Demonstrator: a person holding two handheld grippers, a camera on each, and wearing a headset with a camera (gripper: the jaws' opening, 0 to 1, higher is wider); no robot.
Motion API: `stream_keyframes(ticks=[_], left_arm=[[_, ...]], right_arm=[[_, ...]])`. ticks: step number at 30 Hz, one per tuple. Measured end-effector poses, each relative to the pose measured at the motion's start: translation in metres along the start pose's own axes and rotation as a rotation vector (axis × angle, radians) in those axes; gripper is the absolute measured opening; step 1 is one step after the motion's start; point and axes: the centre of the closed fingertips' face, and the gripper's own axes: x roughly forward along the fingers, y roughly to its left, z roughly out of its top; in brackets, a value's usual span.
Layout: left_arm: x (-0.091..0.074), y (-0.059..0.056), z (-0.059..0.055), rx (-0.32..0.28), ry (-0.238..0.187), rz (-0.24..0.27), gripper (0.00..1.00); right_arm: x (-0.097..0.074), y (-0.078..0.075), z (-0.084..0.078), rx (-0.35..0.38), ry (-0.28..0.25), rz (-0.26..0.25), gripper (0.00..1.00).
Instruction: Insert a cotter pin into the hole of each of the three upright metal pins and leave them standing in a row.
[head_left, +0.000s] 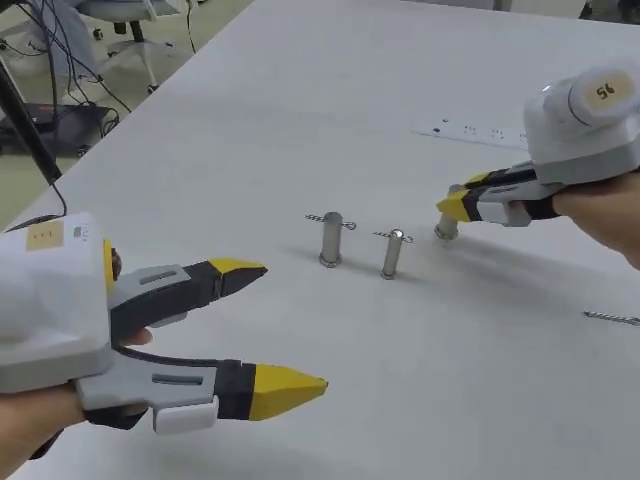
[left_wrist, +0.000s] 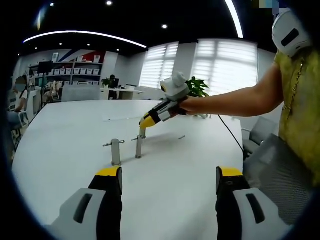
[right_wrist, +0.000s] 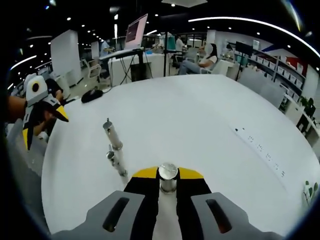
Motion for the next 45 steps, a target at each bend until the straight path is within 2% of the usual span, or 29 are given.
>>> stream_keyframes(ticks=[5, 9, 12, 17, 22, 25, 28, 31, 37, 38, 40, 45], left_arm=[[0.006, -0.007, 0.005, 0.015, 0.002, -0.024, 0.76], [0.008, -0.012, 0.008, 0.028, 0.003, -0.039, 0.76], [0.006, -0.016, 0.010, 0.040, 0.008, -0.049, 0.76], [0.002, -0.021, 0.012, 0.057, 0.015, -0.055, 0.76], [-0.002, -0.027, 0.011, 0.075, 0.028, -0.063, 0.75], [-0.004, -0.029, 0.012, 0.080, 0.028, -0.065, 0.76], [-0.005, -0.029, 0.011, 0.085, 0.032, -0.063, 0.75], [-0.006, -0.031, 0.009, 0.091, 0.043, -0.067, 0.75], [-0.008, -0.030, 0.008, 0.092, 0.050, -0.066, 0.75], [-0.008, -0.030, 0.008, 0.092, 0.051, -0.064, 0.75], [-0.007, -0.029, 0.007, 0.089, 0.054, -0.064, 0.75], [-0.004, -0.028, 0.007, 0.088, 0.056, -0.066, 0.74]], right_arm=[[-0.024, 0.012, -0.018, -0.017, 0.020, -0.001, 0.10], [-0.042, 0.034, -0.030, -0.038, 0.034, 0.015, 0.10], [-0.052, 0.058, -0.037, -0.069, 0.047, 0.050, 0.10], [-0.058, 0.094, -0.039, -0.098, 0.047, 0.107, 0.11], [-0.052, 0.125, -0.031, -0.122, 0.028, 0.160, 0.11], [-0.044, 0.142, -0.021, -0.136, 0.004, 0.200, 0.11], [-0.034, 0.153, -0.013, -0.158, -0.015, 0.243, 0.11], [-0.022, 0.163, -0.011, -0.187, -0.011, 0.296, 0.11], [-0.012, 0.167, -0.014, -0.189, -0.008, 0.334, 0.11], [-0.012, 0.169, -0.015, -0.196, -0.004, 0.354, 0.11], [-0.009, 0.170, -0.018, -0.204, 0.002, 0.351, 0.11], [-0.007, 0.170, -0.023, -0.207, -0.001, 0.389, 0.11]])
